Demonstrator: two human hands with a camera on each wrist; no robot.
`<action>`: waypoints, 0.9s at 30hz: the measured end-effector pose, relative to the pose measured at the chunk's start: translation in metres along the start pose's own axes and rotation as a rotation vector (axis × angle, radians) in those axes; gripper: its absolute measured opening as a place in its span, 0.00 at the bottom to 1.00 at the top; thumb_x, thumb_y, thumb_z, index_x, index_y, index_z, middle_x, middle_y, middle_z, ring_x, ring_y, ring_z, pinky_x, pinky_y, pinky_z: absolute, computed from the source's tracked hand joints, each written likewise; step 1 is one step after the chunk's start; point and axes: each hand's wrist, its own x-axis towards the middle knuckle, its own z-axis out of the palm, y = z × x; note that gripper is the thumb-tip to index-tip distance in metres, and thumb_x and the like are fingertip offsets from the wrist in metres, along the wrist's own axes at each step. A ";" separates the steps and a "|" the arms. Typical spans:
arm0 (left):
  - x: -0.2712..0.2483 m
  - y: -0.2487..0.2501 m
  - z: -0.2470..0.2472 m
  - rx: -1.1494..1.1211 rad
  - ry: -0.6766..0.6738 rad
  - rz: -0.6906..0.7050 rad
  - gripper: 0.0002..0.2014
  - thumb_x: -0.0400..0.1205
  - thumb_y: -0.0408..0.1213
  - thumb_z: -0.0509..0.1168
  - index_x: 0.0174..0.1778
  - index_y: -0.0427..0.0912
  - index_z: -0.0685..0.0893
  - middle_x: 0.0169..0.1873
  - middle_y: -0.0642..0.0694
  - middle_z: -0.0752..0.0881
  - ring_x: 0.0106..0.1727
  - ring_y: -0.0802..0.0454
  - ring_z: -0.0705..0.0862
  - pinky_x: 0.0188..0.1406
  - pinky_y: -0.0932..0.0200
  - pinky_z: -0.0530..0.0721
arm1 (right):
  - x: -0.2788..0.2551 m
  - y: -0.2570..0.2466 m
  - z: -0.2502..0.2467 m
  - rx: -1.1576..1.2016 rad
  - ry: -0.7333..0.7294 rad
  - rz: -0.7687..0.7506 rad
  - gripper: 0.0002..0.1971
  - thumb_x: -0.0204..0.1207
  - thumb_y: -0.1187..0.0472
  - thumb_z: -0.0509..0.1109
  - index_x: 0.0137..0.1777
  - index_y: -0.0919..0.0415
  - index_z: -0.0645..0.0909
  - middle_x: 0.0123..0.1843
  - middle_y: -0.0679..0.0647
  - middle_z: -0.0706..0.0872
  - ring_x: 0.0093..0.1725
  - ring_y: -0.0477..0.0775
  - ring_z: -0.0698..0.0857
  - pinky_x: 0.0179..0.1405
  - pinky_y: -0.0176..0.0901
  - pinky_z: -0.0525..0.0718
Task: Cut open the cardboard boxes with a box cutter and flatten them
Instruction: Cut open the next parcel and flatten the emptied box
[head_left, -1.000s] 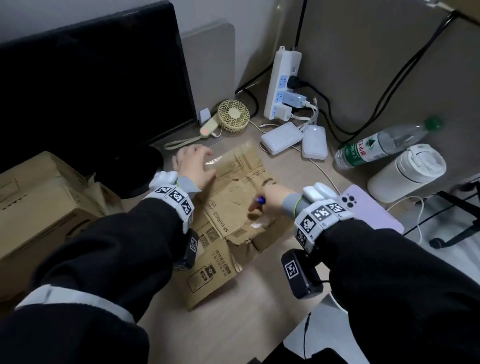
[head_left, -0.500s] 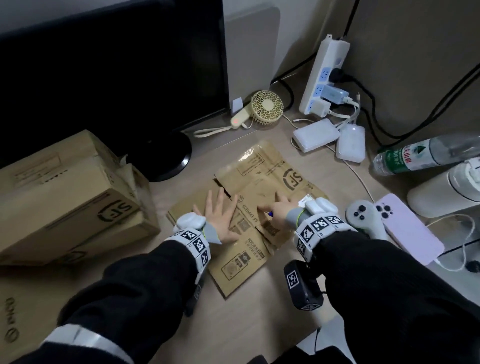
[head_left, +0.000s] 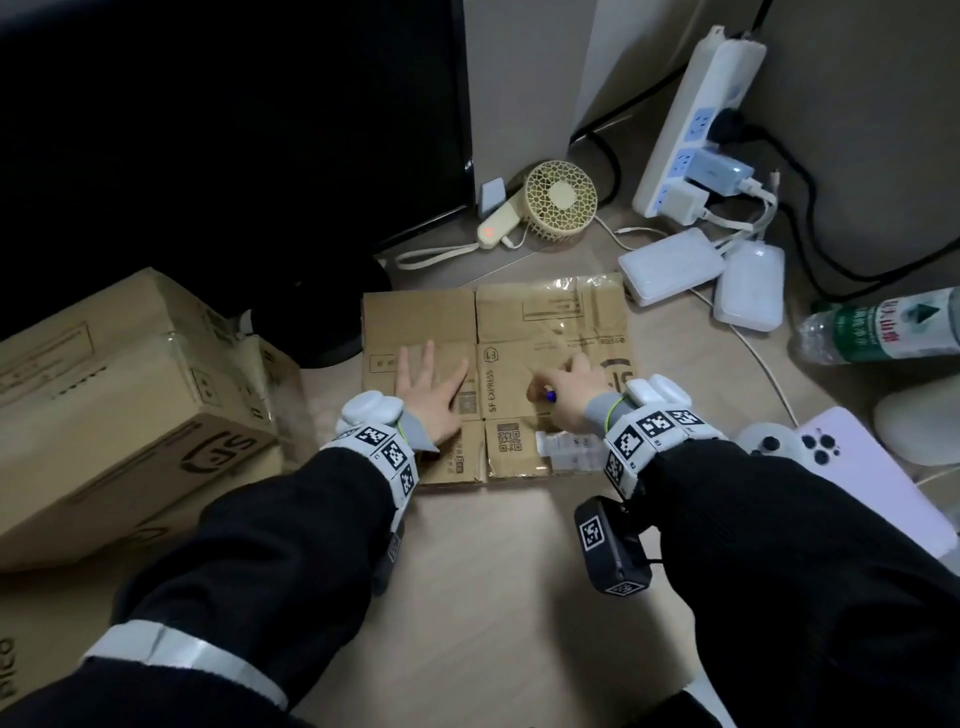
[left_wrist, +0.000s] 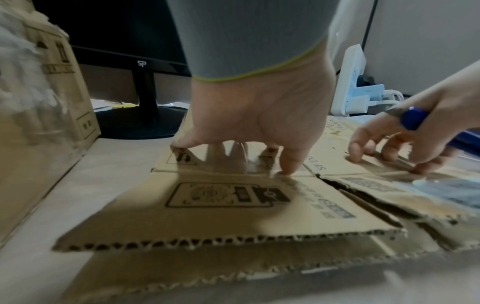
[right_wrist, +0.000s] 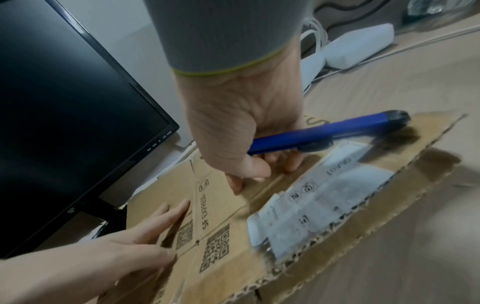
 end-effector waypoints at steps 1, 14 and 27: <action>-0.001 0.001 0.004 0.000 0.005 -0.003 0.40 0.82 0.55 0.60 0.82 0.65 0.40 0.81 0.47 0.27 0.78 0.36 0.23 0.77 0.25 0.41 | 0.003 -0.001 0.002 -0.022 0.007 0.007 0.12 0.74 0.49 0.72 0.57 0.45 0.78 0.67 0.59 0.66 0.67 0.66 0.66 0.73 0.59 0.68; -0.006 0.020 0.012 -0.093 0.050 -0.177 0.44 0.78 0.65 0.60 0.81 0.66 0.37 0.80 0.48 0.24 0.78 0.39 0.22 0.66 0.13 0.44 | 0.035 -0.012 -0.009 -0.169 0.047 -0.031 0.23 0.73 0.39 0.71 0.63 0.49 0.76 0.68 0.62 0.66 0.69 0.67 0.65 0.72 0.63 0.68; -0.055 0.001 -0.038 -0.390 0.342 -0.106 0.36 0.82 0.49 0.63 0.84 0.53 0.54 0.84 0.44 0.48 0.83 0.39 0.43 0.80 0.39 0.50 | -0.016 -0.064 -0.052 -0.107 0.200 -0.158 0.17 0.78 0.59 0.63 0.66 0.59 0.78 0.68 0.62 0.75 0.61 0.66 0.80 0.59 0.51 0.81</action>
